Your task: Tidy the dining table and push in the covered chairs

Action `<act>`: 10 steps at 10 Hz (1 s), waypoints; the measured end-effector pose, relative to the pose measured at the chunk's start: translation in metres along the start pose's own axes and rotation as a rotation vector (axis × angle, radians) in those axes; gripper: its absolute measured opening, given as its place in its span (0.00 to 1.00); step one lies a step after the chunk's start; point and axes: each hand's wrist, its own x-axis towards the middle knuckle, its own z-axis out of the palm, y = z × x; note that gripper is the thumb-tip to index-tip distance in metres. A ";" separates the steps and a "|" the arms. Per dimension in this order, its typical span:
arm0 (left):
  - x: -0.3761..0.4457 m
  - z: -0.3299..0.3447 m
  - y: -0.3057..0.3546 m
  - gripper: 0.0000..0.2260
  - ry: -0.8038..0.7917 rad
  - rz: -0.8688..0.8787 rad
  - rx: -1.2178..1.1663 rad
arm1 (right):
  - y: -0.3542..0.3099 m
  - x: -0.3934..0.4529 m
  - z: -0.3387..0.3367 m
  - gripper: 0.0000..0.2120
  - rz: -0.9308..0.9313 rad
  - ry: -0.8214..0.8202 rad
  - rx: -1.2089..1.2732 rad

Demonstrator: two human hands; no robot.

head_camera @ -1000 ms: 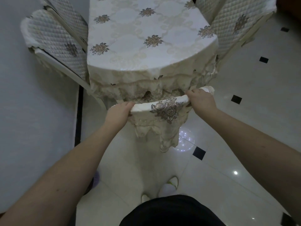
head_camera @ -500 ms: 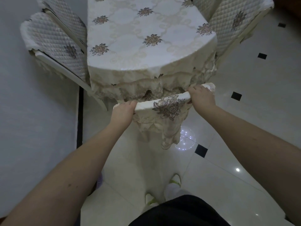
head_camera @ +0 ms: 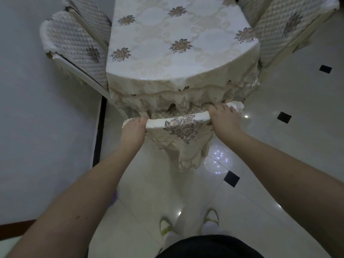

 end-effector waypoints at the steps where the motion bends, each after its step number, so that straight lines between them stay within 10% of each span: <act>1: -0.006 0.000 0.003 0.17 0.025 -0.039 0.049 | -0.001 0.001 0.000 0.19 0.013 -0.014 0.018; 5: -0.014 -0.017 0.003 0.37 -0.294 -0.111 0.019 | -0.001 -0.003 -0.006 0.27 0.039 -0.122 0.179; 10: -0.127 -0.017 0.011 0.32 0.059 0.038 -0.067 | -0.027 -0.111 -0.030 0.32 -0.013 0.039 0.150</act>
